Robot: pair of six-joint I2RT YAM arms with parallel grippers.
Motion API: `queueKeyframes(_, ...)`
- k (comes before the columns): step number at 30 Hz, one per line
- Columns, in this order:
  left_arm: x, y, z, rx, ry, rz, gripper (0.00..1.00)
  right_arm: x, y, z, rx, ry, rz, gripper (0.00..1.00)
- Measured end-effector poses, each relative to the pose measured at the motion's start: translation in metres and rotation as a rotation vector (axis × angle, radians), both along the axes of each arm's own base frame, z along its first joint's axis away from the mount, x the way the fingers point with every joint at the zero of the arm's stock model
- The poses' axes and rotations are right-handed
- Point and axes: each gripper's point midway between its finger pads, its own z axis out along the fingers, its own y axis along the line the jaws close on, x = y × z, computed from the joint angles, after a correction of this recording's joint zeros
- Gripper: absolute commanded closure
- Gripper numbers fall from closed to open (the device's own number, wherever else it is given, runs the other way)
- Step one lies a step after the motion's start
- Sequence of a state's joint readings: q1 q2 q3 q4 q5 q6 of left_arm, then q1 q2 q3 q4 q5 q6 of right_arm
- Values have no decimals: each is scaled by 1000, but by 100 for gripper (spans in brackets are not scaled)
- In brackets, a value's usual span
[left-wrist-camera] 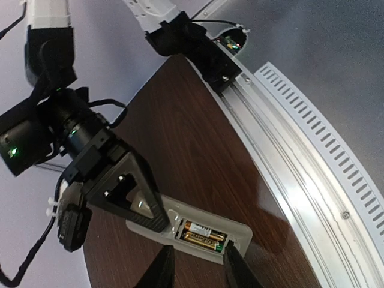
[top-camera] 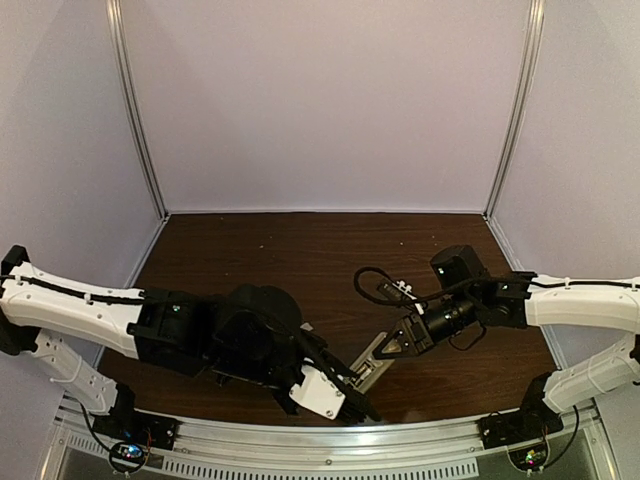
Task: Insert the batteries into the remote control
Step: Load the battery into the battery compartment, then pick up the battery cover at the center of the board.
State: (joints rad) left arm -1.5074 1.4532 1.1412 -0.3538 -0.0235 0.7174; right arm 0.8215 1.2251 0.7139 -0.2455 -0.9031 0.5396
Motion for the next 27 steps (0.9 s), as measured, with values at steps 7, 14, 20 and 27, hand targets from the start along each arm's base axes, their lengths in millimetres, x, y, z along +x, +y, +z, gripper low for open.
queueKeyframes(7, 89, 30, 26, -178, 234, 397, 48, 29, -15, -1, -14, -55, -111, 100)
queueKeyframes(14, 173, 78, -20, -156, 468, 812, 43, 60, -41, -9, 5, -86, -244, 100)
queueKeyframes(20, 197, 92, -58, -100, 608, 945, 41, 68, -48, -17, 39, -111, -270, 100)
queueKeyframes(27, 188, 87, -117, 55, 686, 958, 43, 71, -50, -18, 70, -150, -264, 100)
